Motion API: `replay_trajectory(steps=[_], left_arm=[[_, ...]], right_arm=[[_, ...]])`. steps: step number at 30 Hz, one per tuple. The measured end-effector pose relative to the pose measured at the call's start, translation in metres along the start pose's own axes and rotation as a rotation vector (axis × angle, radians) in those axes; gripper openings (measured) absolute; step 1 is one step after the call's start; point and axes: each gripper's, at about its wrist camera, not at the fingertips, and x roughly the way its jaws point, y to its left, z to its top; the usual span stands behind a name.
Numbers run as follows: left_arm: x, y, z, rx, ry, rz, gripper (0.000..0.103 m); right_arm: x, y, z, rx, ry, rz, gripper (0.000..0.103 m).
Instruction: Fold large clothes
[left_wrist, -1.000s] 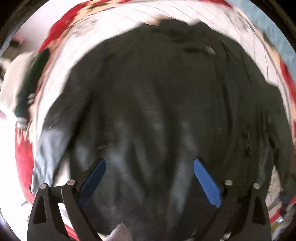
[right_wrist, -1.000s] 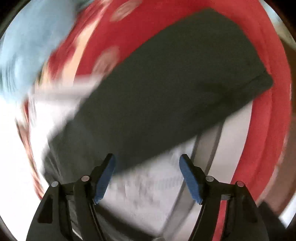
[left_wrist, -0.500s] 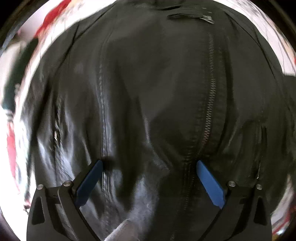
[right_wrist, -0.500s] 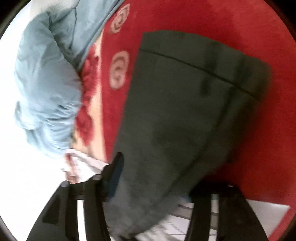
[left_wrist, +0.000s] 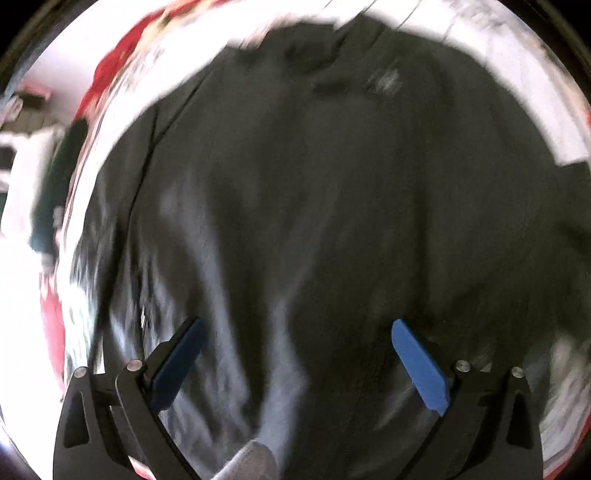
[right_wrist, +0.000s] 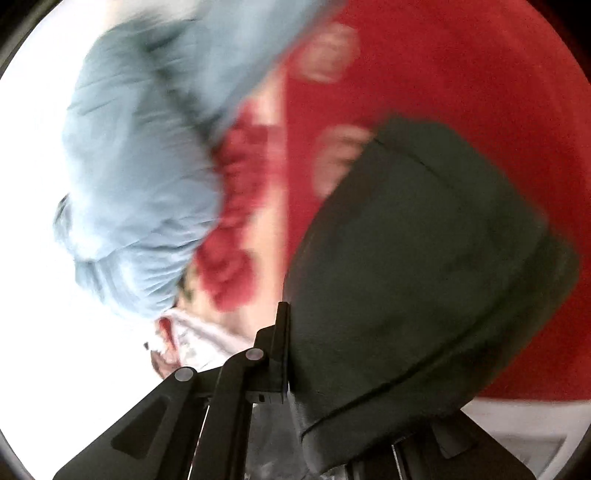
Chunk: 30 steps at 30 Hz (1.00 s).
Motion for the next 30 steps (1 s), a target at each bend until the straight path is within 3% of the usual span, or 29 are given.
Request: replay_trajectory(steps=[2,5,9,11,13,17,18,20,24,26,28,30], left_arm=[[-0.004,-0.011,0.017,-0.003,-0.034,0.003,0.103],[0.006,-0.017,0.040,-0.022,-0.014,-0.015,0.103],[0.027,0.000,0.057,-0.058,0.041,-0.062,0.103],[0.032,0.019,0.059,-0.091,0.056,-0.122,0.103],[0.029,0.043,0.059,-0.132,0.053,-0.189,0.103],[0.015,0.116,0.048,-0.230,0.018,-0.132,0.103],[0.014,0.131,0.045,-0.253,0.013,-0.116,0.103],[0.013,0.180,0.034,-0.319,-0.006,-0.069,0.103],[0.018,0.265,0.008,-0.414,-0.019,0.052,0.103],[0.023,0.302,-0.005,-0.456,-0.008,0.096,0.103],[0.021,0.316,-0.016,-0.487,0.003,0.103,0.103],[0.016,0.333,-0.022,-0.508,-0.008,0.101,0.103]], right_arm=[[-0.011,0.028,-0.007,-0.067,0.004,0.017,0.005],[-0.022,0.082,-0.032,-0.182,0.029,0.048,0.005],[-0.026,0.156,-0.092,-0.346,0.107,0.083,0.005],[-0.021,0.183,-0.124,-0.438,0.136,0.091,0.005],[-0.008,0.211,-0.172,-0.566,0.197,0.080,0.005],[0.026,0.242,-0.278,-0.818,0.340,0.055,0.005],[0.039,0.248,-0.319,-0.934,0.390,0.025,0.005],[0.052,0.240,-0.374,-1.072,0.446,-0.002,0.005],[0.081,0.219,-0.514,-1.476,0.575,-0.078,0.005],[0.092,0.188,-0.578,-1.680,0.674,-0.140,0.005],[0.104,0.163,-0.606,-1.726,0.805,-0.209,0.019],[0.093,0.155,-0.609,-1.667,0.874,-0.172,0.037]])
